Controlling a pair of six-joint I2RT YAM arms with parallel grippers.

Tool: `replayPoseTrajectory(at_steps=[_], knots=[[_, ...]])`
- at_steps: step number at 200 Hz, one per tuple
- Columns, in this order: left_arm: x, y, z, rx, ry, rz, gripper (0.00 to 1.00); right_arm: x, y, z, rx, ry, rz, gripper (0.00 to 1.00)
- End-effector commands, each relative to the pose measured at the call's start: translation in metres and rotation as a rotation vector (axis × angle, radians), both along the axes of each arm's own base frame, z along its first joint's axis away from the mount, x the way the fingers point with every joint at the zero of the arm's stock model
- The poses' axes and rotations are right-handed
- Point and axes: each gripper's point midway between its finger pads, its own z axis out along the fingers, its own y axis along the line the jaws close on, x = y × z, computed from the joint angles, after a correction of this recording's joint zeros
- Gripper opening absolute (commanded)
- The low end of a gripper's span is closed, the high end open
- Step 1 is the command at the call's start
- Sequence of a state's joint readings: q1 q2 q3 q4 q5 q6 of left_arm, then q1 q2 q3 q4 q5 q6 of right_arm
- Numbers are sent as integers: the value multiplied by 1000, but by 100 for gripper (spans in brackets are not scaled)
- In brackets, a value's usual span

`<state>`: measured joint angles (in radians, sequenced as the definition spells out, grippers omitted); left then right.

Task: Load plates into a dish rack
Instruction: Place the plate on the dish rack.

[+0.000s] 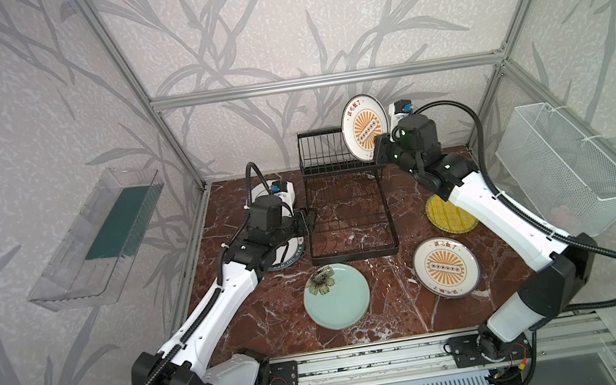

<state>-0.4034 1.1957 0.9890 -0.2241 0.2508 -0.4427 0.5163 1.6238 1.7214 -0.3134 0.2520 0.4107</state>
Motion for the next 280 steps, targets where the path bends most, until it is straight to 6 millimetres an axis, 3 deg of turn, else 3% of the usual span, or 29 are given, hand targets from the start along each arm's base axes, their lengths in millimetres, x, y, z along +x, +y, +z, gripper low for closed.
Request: replayPoseTrajectory(at_steps=[1,11,15,103,194,280], knots=[[-5,0,7,-37,-16,-6,52,12,-14,20,-71,-56,-143,0],[-6,0,7,-42,-15,-10,52,14,-16,27,-89,-68,-178,0],[-6,0,6,-43,-13,-9,52,22,-14,17,-110,-52,-189,0],[-13,2,-3,-39,9,-13,51,49,-21,4,-310,-5,-370,0],[-13,-3,-5,-59,15,-31,51,53,-20,0,-433,10,-434,0],[-20,3,-10,-38,29,-21,51,59,-19,-22,-472,48,-450,0]])
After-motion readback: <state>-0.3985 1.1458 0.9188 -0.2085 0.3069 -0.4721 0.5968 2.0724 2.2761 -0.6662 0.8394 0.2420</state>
